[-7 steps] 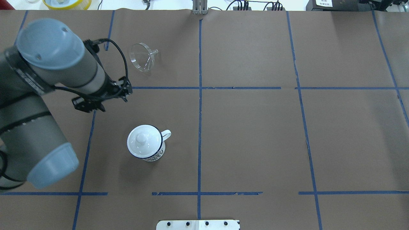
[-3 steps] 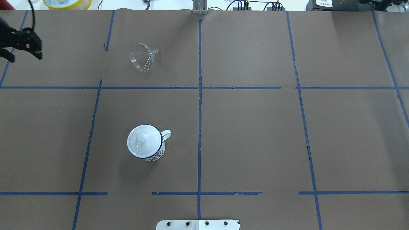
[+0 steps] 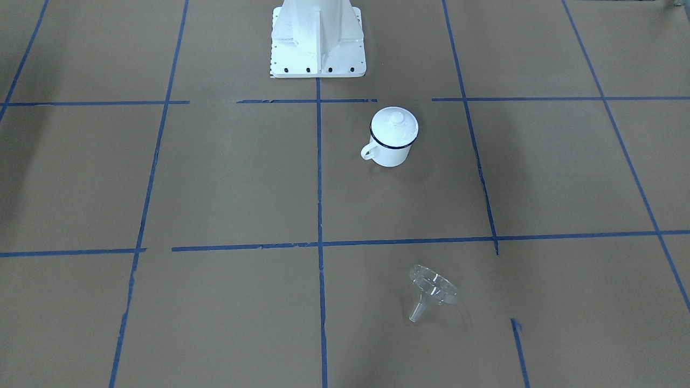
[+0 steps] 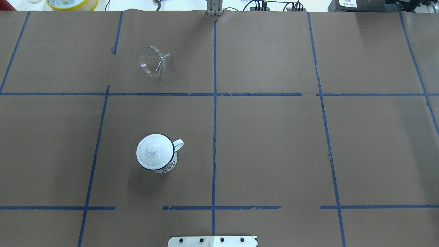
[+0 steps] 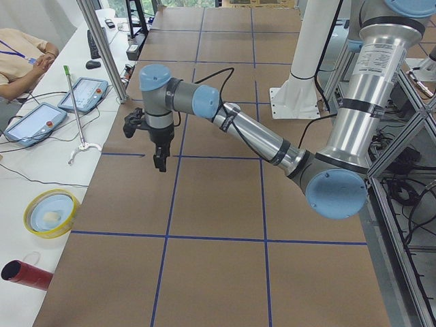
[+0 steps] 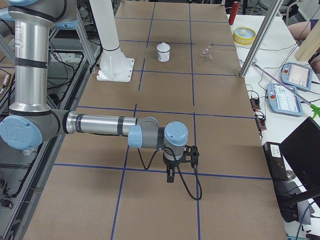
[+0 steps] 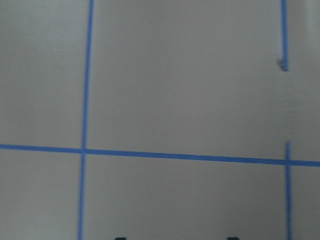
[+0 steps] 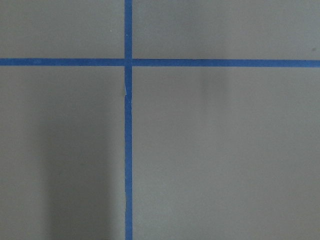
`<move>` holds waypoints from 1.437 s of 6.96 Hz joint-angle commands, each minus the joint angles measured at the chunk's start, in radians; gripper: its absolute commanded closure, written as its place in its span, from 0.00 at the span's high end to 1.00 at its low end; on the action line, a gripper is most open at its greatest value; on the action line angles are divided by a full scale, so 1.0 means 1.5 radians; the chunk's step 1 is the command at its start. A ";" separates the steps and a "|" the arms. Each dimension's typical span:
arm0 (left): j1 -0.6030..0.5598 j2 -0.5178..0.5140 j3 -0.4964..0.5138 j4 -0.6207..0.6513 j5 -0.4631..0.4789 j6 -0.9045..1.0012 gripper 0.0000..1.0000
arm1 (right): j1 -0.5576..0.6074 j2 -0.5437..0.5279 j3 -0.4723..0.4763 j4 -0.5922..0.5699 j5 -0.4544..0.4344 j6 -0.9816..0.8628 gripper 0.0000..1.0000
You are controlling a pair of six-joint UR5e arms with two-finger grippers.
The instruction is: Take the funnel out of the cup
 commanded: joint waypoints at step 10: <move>-0.091 0.180 0.091 -0.199 -0.100 0.143 1.00 | 0.000 0.000 0.000 0.000 0.000 0.000 1.00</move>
